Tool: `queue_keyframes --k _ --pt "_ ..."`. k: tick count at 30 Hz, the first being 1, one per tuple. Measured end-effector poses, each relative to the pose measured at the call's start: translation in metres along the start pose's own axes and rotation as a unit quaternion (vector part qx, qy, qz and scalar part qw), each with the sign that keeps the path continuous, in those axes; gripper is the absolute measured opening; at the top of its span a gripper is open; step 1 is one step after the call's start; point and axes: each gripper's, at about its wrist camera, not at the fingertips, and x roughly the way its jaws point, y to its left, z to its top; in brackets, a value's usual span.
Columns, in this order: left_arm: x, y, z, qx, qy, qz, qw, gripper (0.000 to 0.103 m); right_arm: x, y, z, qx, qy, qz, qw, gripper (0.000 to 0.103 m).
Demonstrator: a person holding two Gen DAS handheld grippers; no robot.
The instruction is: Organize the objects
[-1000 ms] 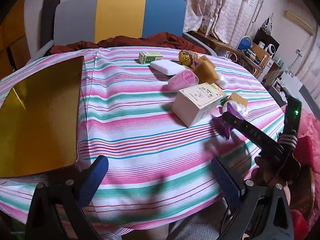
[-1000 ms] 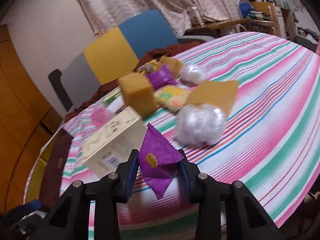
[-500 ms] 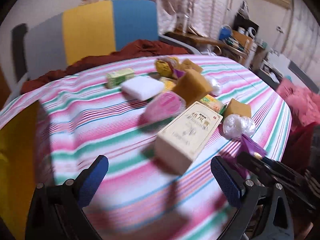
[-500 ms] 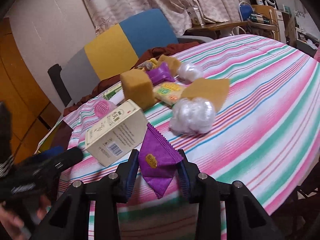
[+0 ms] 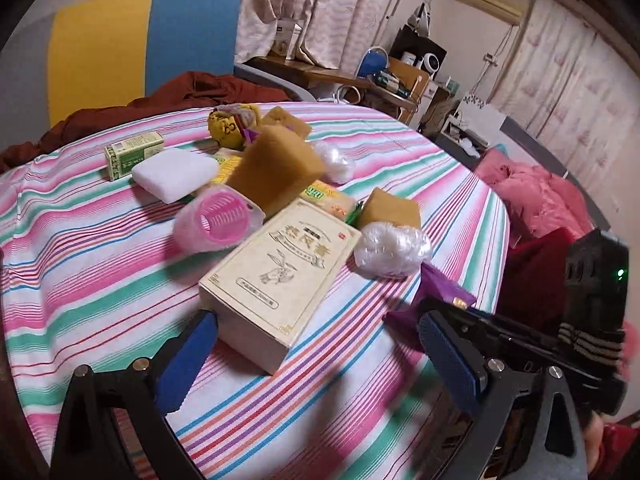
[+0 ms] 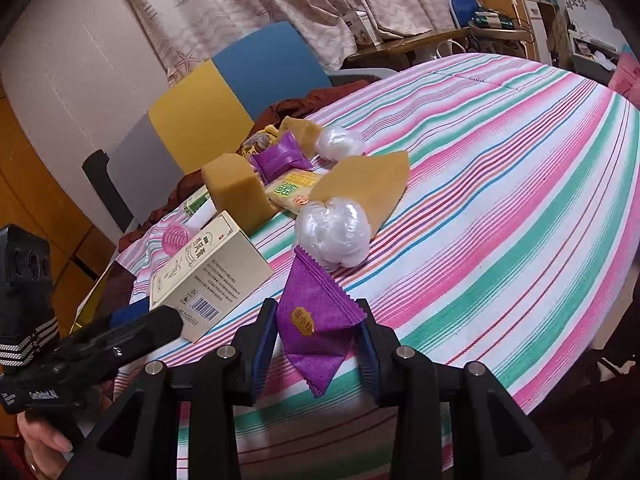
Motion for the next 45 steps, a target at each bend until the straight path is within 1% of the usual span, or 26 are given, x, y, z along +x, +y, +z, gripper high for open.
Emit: queue_keyframes --k 1,2,4,5,6,8,9,10,11,13,15,17,21,22,23,25,26,27,28,31,34,38,45 --pt "0.0 0.0 0.001 -0.001 -0.002 0.007 1.0 0.101 0.0 0.001 0.0 -0.003 0.0 -0.001 1.0 0.037" --pt "0.001 0.001 0.003 0.001 -0.003 0.028 0.9996 0.101 0.0 0.001 0.0 -0.004 0.0 -0.002 1.0 0.038" --pt "0.001 0.004 0.007 0.012 -0.017 0.082 0.9964 0.102 0.0 0.001 0.0 -0.004 -0.001 -0.002 1.0 0.038" --pt "0.002 0.005 0.01 0.017 -0.023 0.09 0.9955 0.102 -0.001 0.001 -0.001 -0.003 0.0 -0.001 1.0 0.038" --pt "0.004 0.006 0.012 0.022 -0.023 0.089 0.9955 0.103 0.0 0.001 -0.001 -0.003 0.0 -0.001 1.0 0.038" --pt "0.015 0.004 0.018 0.04 -0.005 0.076 0.9963 0.103 0.0 0.001 0.0 -0.002 0.0 0.0 1.0 0.038" --pt "0.018 0.003 0.018 0.047 0.0 0.072 0.9963 0.101 0.0 0.0 0.0 -0.003 0.0 -0.001 1.0 0.038" --pt "0.019 0.0 0.018 0.053 0.004 0.062 0.9967 0.1 0.0 0.0 0.0 -0.004 0.0 0.0 1.0 0.038" --pt "0.017 -0.004 0.016 0.056 0.006 0.04 0.9976 0.097 0.0 0.0 0.0 -0.004 0.001 0.0 1.0 0.038" --pt "0.014 -0.012 0.012 0.061 0.006 0.007 0.9981 0.096 -0.001 -0.002 0.001 -0.002 0.0 -0.002 1.0 0.038" --pt "0.011 -0.02 0.006 0.068 0.007 -0.005 0.9976 0.096 -0.001 -0.004 0.001 0.001 -0.002 -0.003 1.0 0.037" --pt "0.008 -0.025 0.004 0.068 -0.001 -0.009 0.9977 0.096 -0.001 -0.005 0.001 0.001 -0.003 -0.003 1.0 0.037" --pt "0.012 -0.018 0.01 0.045 -0.006 0.025 0.9987 0.097 -0.001 -0.004 0.002 -0.005 -0.003 -0.007 1.0 0.038" --pt "0.016 -0.017 0.012 0.038 -0.002 0.034 0.9987 0.097 -0.001 -0.003 0.002 -0.006 -0.003 -0.008 1.0 0.038" --pt "0.019 -0.016 0.012 0.035 0.005 0.042 0.9985 0.094 -0.001 -0.003 0.002 -0.009 -0.001 -0.006 1.0 0.038" --pt "0.025 -0.017 0.01 0.041 0.018 0.051 0.9977 0.082 0.0 -0.004 0.001 -0.009 0.001 -0.006 1.0 0.038" --pt "0.029 -0.018 0.008 0.045 0.028 0.055 0.9971 0.061 0.0 -0.004 0.001 -0.007 0.003 -0.004 1.0 0.038" --pt "0.032 -0.016 0.005 0.044 0.035 0.057 0.9968 0.053 0.001 -0.005 0.001 -0.006 0.004 -0.004 1.0 0.038" --pt "0.033 -0.015 0.002 0.04 0.037 0.06 0.9967 0.053 0.002 -0.005 0.0 -0.005 0.006 -0.003 1.0 0.038" --pt "0.025 -0.014 -0.007 0.036 0.023 0.058 0.9974 0.053 0.002 -0.003 -0.001 -0.01 0.008 -0.006 1.0 0.038" --pt "0.011 -0.013 -0.017 0.03 0.01 0.064 0.9974 0.052 0.003 -0.001 -0.001 -0.012 0.01 -0.008 1.0 0.038" --pt "-0.011 -0.003 -0.033 -0.003 -0.007 0.071 0.9974 0.052 0.002 0.003 -0.002 -0.013 0.011 -0.009 1.0 0.038" --pt "-0.055 0.01 -0.053 -0.045 -0.045 0.091 0.9939 0.052 0.0 0.022 -0.006 -0.036 0.015 0.004 0.999 0.036"
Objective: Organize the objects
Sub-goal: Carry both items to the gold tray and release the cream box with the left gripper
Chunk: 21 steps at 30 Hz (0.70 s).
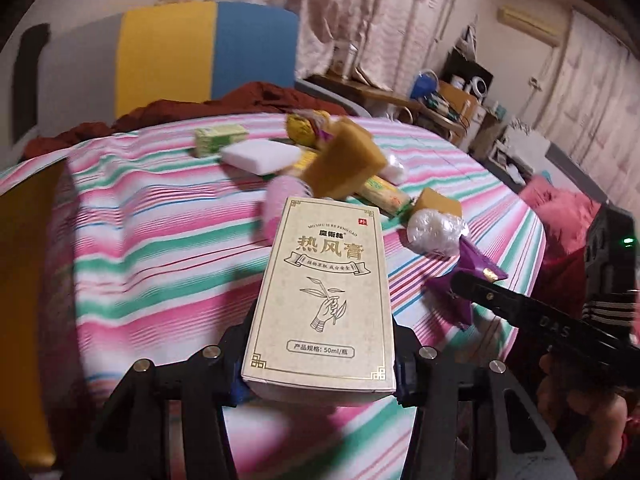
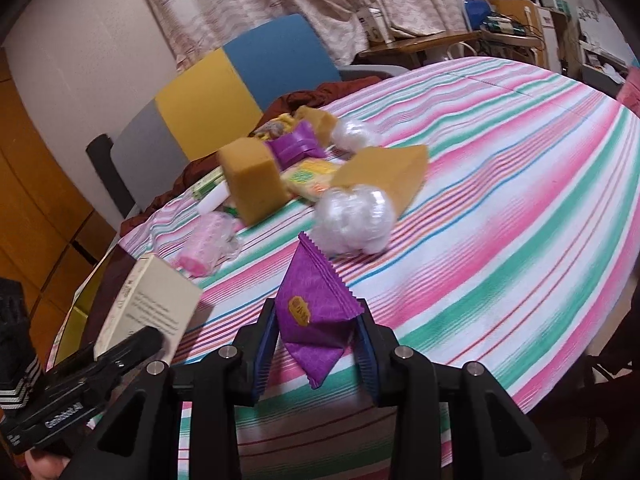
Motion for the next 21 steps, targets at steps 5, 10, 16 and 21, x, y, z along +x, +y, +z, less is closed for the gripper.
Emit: queue_keyframes --k 5,10,16,21 --pt "-0.038 0.018 -0.006 -0.022 -0.031 0.018 0.9991 0.052 -0.001 0.023 -0.003 -0.024 0.006 0.021 0.999 0.036" --pt "-0.076 0.048 -0.011 -0.048 -0.059 0.055 0.9955 0.052 -0.003 0.05 -0.007 -0.048 0.011 0.047 0.998 0.036" --pt "-0.11 0.099 -0.025 -0.107 -0.071 0.106 0.9861 0.052 -0.006 0.088 -0.01 -0.077 0.017 0.084 0.993 0.036" --pt "-0.132 0.139 -0.036 -0.149 -0.073 0.15 0.9747 0.052 -0.011 0.126 -0.011 -0.103 0.022 0.122 0.987 0.036"
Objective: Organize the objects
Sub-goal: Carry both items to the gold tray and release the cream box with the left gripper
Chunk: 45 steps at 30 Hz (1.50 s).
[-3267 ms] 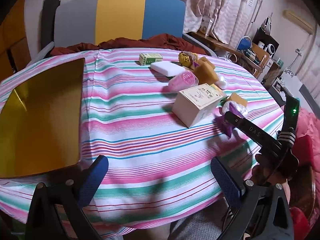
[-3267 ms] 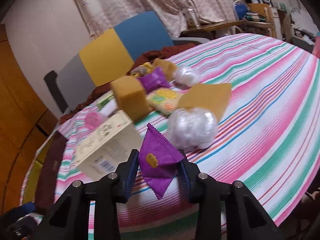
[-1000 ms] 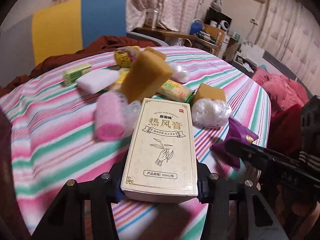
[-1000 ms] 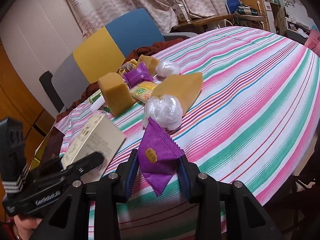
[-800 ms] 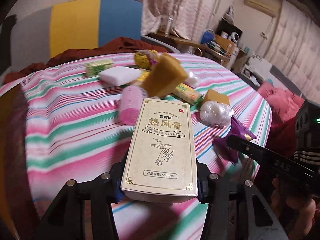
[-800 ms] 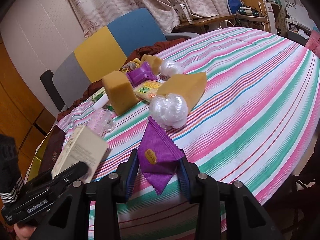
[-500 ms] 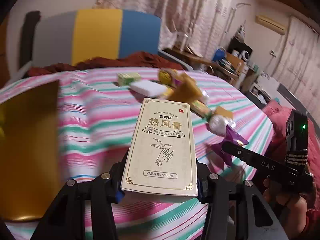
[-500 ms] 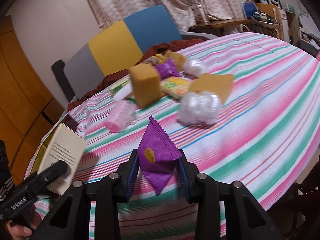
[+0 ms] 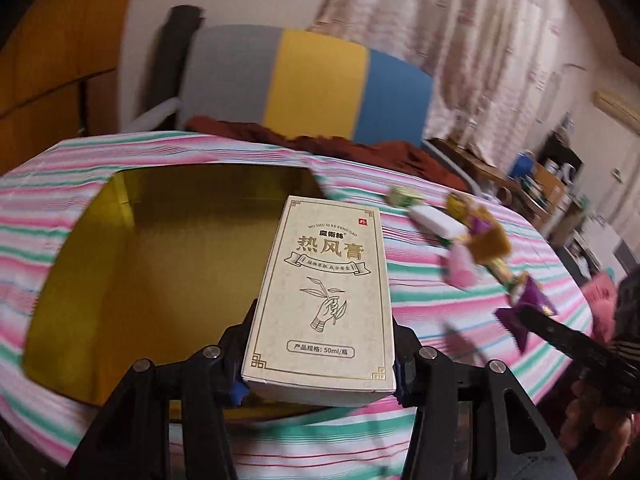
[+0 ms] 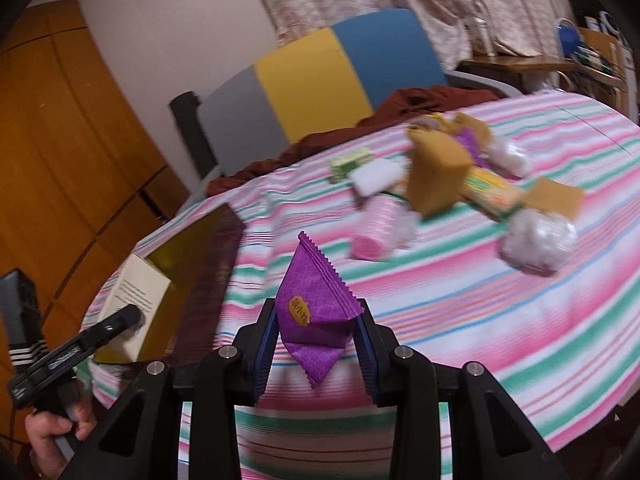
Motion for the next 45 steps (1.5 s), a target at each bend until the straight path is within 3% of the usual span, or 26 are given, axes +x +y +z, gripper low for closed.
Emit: queue_keyframes --k 9,18,22,26,29,32,40,45 --pt "0.001 0.08 0.001 -0.047 0.04 0.096 0.9935 0.053 0.015 0.079 0.007 -0.056 0.012 0.074 0.996 0.036" --pt "0.001 0.116 -0.001 -0.063 0.06 0.143 0.986 0.052 0.048 0.144 0.002 -0.1 0.056 0.12 0.986 0.036" --pt "-0.004 0.12 0.002 -0.071 0.056 0.151 0.9844 0.058 0.061 0.161 -0.002 -0.112 0.072 0.131 0.982 0.036" --pt "-0.03 0.127 0.01 -0.112 0.011 0.138 0.984 0.074 0.077 0.177 -0.007 -0.127 0.095 0.131 0.979 0.036" --pt "-0.056 0.134 0.015 -0.148 -0.041 0.149 0.9769 0.093 0.093 0.188 -0.013 -0.131 0.119 0.132 0.975 0.036" --pt "-0.077 0.142 0.021 -0.174 -0.084 0.17 0.9662 0.1 0.109 0.202 -0.02 -0.143 0.138 0.136 0.971 0.036" --pt "-0.108 0.162 0.02 -0.222 -0.122 0.182 0.9502 0.103 0.147 0.229 -0.038 -0.173 0.189 0.126 0.958 0.038" --pt "-0.11 0.167 0.017 -0.237 -0.124 0.177 0.9472 0.103 0.16 0.234 -0.045 -0.154 0.224 0.136 0.953 0.043"
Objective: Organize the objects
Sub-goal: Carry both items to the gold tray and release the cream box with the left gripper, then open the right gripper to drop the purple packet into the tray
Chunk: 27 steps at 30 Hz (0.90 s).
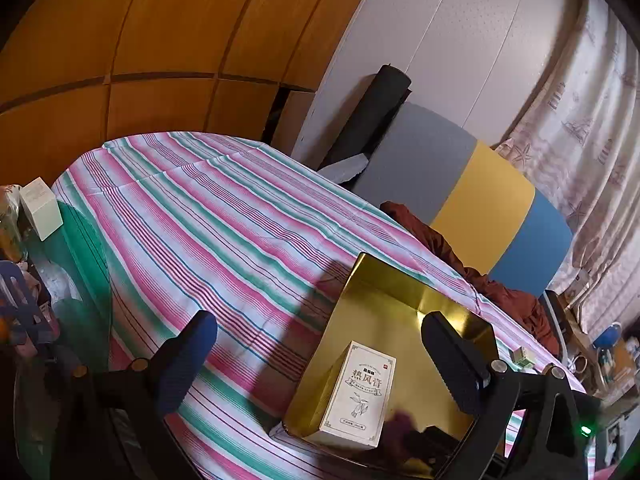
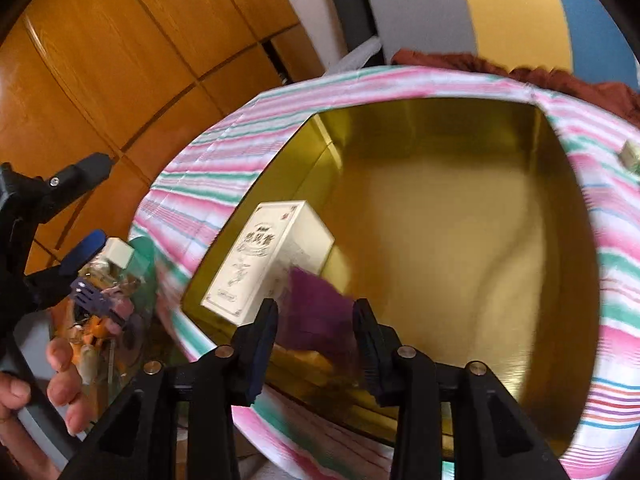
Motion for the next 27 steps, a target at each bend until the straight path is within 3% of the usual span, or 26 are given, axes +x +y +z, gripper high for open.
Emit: queue_keyframes --k 11,22,27 --pt "0.006 -0.007 -0.01 0.008 0.016 -0.001 0.9998 0.103 -0.04 -0.007 -0.003 -0.001 -0.068 -0.006 0.998 0.046" --pt "0.01 -0.052 -0.033 0.068 0.046 -0.047 0.9955 0.103 -0.093 -0.045 -0.006 0.039 -0.134 -0.052 0.989 0.046" --pt "0.012 -0.081 -0.048 0.11 0.065 -0.079 0.9886 0.103 -0.114 -0.074 -0.012 0.068 -0.156 -0.071 0.983 0.046"
